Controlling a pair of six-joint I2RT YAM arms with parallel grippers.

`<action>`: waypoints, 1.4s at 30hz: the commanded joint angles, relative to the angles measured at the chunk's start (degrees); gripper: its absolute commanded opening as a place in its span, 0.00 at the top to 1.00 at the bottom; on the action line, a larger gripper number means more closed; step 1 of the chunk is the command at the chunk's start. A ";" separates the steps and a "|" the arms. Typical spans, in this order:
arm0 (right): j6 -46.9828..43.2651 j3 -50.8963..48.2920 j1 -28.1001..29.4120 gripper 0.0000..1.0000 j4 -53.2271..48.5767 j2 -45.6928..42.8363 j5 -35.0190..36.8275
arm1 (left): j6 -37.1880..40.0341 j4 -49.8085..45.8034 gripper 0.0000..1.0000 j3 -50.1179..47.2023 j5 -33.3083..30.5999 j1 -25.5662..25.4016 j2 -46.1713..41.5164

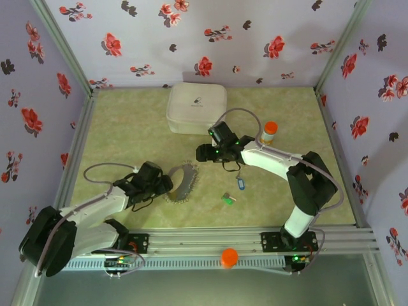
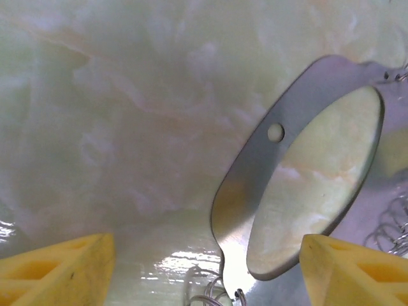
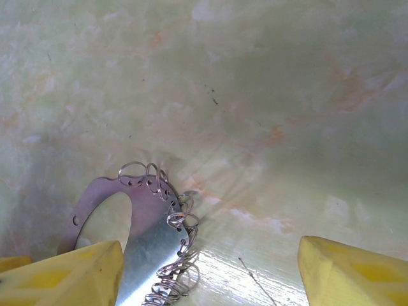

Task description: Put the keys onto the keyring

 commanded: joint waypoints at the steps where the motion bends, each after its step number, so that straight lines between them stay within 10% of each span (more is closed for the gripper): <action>1: 0.47 -1.28 -0.05 0.26 -0.01 -2.26 0.81 | -2.80 1.80 0.28 1.88 3.81 -2.14 2.45; 17: 1.20 -5.92 -1.00 0.26 1.20 -5.79 0.51 | -8.06 10.17 0.43 6.27 4.92 -10.54 6.10; 23: 0.18 -7.91 -0.28 0.26 0.36 -7.74 0.91 | -7.44 -2.21 0.35 6.88 -7.52 -10.46 -3.79; 30: 1.10 -8.09 7.94 0.29 2.63 -6.32 -3.01 | -7.73 -17.25 0.33 6.58 -10.74 -9.31 -11.56; 42: -11.38 -8.99 15.53 0.45 5.64 0.51 -8.01 | -6.73 -7.76 0.30 -0.32 -7.23 0.54 -17.30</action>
